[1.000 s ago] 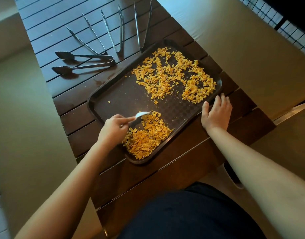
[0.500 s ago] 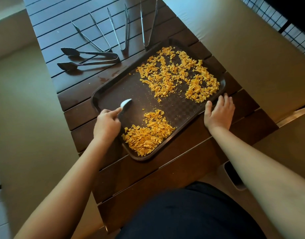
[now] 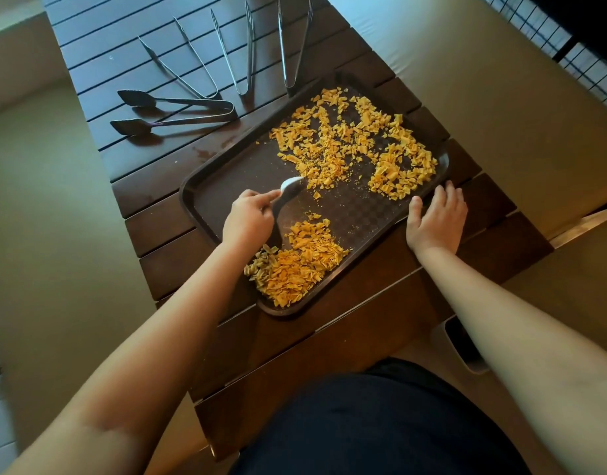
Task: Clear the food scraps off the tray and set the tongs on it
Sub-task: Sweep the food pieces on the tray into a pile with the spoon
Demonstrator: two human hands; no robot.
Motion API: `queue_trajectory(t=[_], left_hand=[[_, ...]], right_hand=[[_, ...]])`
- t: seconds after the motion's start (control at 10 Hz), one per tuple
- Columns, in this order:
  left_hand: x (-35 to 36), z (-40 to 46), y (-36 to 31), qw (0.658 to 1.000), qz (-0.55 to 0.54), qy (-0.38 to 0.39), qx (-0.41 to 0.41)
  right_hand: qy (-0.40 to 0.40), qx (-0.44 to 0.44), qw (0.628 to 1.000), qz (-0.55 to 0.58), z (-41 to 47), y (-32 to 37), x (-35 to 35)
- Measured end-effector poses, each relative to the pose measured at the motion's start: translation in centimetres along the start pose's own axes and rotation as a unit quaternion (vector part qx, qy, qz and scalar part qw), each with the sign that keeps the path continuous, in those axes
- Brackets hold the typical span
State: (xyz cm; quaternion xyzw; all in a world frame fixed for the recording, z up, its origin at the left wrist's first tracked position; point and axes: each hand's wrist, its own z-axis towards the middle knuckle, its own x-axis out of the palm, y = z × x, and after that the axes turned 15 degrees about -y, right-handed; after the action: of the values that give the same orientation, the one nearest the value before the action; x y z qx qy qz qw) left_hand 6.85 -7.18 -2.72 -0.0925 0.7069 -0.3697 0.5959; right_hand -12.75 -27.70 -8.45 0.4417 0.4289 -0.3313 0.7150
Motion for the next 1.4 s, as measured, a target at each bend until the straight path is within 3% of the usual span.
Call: queue_trajectory(t=[0.5, 0.8, 1.0, 1.2, 1.3, 1.4], left_hand=[[-2.0, -1.4, 2.6, 0.963, 0.083, 0.195, 0.167], [-0.1, 0.3, 0.4, 0.984, 0.056, 0.089, 0.143], [0.2, 0.3, 0.2, 0.963, 0.078, 0.179, 0.187], [-2.1, -0.9, 3.2, 0.944, 0.103, 0.209, 0.232], [-2.6, -1.6, 4.0, 0.960, 0.067, 0.168, 0.215], [-2.2, -1.7, 3.6, 0.988, 0.009, 0.079, 0.132]], right_hand=[[-0.006, 0.004, 1.000, 0.008, 0.0, 0.0, 0.2], [-0.002, 0.004, 1.000, 0.001, 0.1, 0.1, 0.0], [-0.004, 0.002, 1.000, 0.003, -0.1, 0.0, 0.1], [-0.003, 0.000, 1.000, 0.007, 0.1, 0.0, 0.2], [-0.003, 0.001, 1.000, 0.006, 0.1, 0.0, 0.2], [-0.001, 0.002, 1.000, 0.005, 0.1, -0.1, 0.2]])
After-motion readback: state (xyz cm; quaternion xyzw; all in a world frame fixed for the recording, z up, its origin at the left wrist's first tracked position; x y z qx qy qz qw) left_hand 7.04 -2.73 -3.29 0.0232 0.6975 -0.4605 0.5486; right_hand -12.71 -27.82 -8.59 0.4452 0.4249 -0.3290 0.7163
